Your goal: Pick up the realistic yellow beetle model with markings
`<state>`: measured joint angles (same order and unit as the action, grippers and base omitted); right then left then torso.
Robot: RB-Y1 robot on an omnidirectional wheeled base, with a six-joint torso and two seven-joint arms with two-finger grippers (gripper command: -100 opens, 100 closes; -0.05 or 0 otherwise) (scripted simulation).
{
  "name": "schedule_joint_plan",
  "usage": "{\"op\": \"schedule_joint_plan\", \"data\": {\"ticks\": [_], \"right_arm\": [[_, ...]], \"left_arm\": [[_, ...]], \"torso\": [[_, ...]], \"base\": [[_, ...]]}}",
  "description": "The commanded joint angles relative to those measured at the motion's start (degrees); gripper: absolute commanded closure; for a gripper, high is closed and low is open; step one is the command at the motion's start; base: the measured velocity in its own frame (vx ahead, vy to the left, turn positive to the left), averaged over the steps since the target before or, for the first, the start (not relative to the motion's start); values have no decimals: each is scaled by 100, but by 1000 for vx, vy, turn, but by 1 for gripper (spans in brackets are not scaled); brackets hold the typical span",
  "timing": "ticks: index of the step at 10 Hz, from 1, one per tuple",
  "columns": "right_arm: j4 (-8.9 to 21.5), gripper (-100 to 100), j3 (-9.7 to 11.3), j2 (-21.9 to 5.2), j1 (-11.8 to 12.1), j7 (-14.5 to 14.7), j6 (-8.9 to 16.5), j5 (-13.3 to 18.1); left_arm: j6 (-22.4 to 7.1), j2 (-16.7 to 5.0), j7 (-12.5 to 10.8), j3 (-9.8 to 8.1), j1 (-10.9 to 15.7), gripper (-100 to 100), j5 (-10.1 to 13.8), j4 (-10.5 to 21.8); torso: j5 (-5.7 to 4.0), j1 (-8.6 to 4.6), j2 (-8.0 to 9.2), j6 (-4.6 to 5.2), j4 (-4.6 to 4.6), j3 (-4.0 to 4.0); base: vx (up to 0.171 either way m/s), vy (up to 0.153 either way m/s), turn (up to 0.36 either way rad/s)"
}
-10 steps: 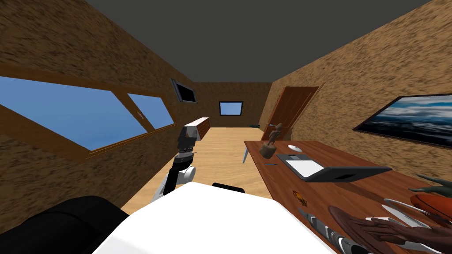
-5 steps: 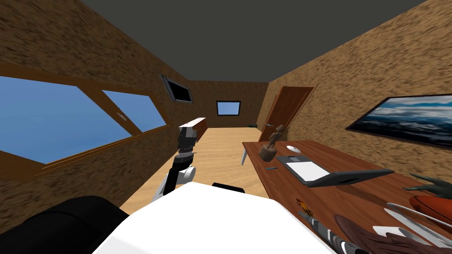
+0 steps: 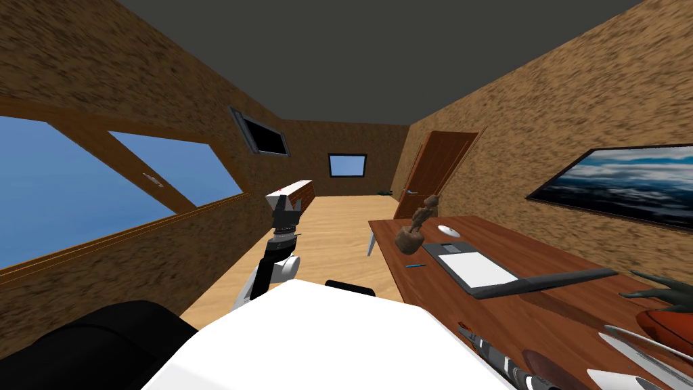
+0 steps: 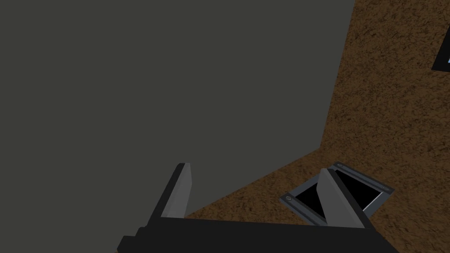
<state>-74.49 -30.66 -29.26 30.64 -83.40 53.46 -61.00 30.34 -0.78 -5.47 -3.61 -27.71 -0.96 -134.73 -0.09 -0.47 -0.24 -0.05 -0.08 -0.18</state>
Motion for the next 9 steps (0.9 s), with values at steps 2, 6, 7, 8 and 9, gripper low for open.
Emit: {"op": "schedule_joint_plan", "data": {"ticks": [2, 6, 7, 8, 9], "right_arm": [[228, -100, -177, 4, -59, 156, 0, -20], [685, -100, -531, 14, -175, 464, 3, -61], [685, -100, -531, 14, -175, 464, 3, -61], [897, -100, -707, 19, -233, 618, 4, -82], [1090, -100, -884, 24, -291, 772, 6, -102]], "left_arm": [[0, 0, 0, 0, 0, 0, 0, 0], [0, 1, 0, 2, 2, 0, 0, 0], [0, 1, 0, 1, 1, 0, 0, 0], [0, 1, 0, 1, 1, 0, 0, 0], [0, 1, 0, 1, 2, 0, 0, 0]], "torso": [[5, 18, 16, 1, 4, 10], [10, 39, 42, -3, 10, 25], [10, 38, 41, 4, 10, 25], [9, 34, 36, 4, 9, 22], [10, 36, 36, -2, 9, 22]], "base": [[0, 0, 92], [-31, 25, 135], [-10, 14, -47], [-20, 27, 145], [-25, 33, 228]]}}
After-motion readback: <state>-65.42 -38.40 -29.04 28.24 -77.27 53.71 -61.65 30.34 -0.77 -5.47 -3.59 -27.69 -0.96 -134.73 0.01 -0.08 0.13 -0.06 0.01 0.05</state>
